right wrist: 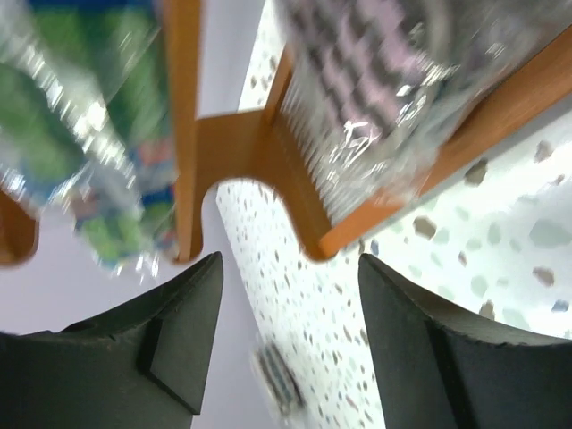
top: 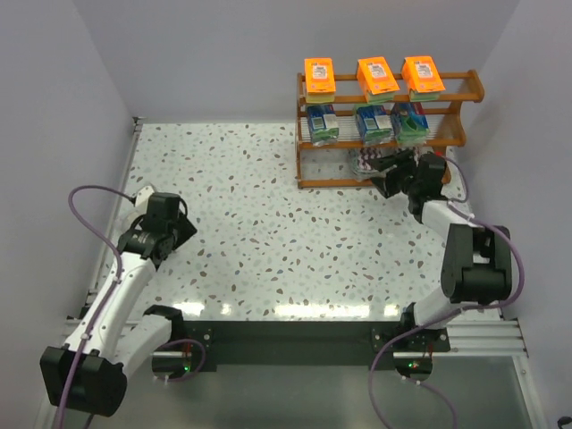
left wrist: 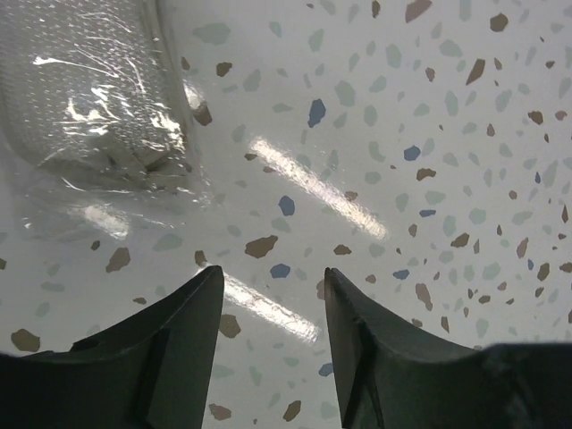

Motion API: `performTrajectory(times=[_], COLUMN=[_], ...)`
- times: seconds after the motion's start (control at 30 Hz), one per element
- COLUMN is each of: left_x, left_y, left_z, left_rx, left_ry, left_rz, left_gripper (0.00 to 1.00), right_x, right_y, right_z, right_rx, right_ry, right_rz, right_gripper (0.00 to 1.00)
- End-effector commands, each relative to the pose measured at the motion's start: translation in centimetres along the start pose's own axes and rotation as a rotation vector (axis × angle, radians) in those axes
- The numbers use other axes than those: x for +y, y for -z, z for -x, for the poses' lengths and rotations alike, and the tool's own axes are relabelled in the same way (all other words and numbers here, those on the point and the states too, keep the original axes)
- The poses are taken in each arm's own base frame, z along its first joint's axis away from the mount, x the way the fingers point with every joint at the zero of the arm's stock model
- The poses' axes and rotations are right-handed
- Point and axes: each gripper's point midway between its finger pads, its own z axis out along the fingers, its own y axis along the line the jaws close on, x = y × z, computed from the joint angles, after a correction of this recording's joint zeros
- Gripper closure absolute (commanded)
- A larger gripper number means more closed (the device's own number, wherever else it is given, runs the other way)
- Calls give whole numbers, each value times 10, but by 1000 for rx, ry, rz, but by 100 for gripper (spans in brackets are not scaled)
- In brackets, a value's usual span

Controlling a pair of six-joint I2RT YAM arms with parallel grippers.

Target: Place and organize the cleaning sponges onto the shelf

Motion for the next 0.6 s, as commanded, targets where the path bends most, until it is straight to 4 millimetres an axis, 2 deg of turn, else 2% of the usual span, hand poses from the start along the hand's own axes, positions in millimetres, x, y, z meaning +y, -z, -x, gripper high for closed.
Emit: performTrajectory(times=[0.0, 0.03, 0.07, 0.13, 0.17, 0.27, 0.3, 0.33, 0.43, 0.47, 0.57], left_x=[23, 28, 41, 55, 75, 102, 107, 112, 131, 139, 149], left_y=[5, 4, 1, -2, -8, -19, -22, -24, -33, -38, -54], left_z=[27, 29, 33, 36, 43, 54, 59, 66, 80, 86, 88], left_rx=[-76, -77, -77, -70, -73, -67, -76, -91, -116, -124, -105], left_ry=[62, 58, 85, 91, 136, 191, 206, 224, 270, 294, 314], left_rz=[122, 137, 185, 229, 288, 354, 369, 381, 459, 482, 495], left_gripper=[45, 42, 36, 32, 30, 29, 30, 30, 31, 32, 34], right_x=[14, 6, 3, -5, -6, -12, -15, -15, -26, -27, -39], right_y=[37, 44, 50, 66, 70, 84, 87, 93, 101, 104, 110], right_z=[-30, -39, -44, -64, -71, -103, -111, -128, -154, -157, -166], right_rx=[111, 136, 153, 212, 237, 339, 365, 412, 487, 494, 519], right_ry=[109, 108, 123, 178, 198, 292, 310, 338, 376, 380, 393], right_rz=[54, 18, 13, -4, -7, -6, -11, -8, -15, -14, -25], right_gripper=[32, 31, 28, 26, 25, 25, 24, 24, 24, 24, 24])
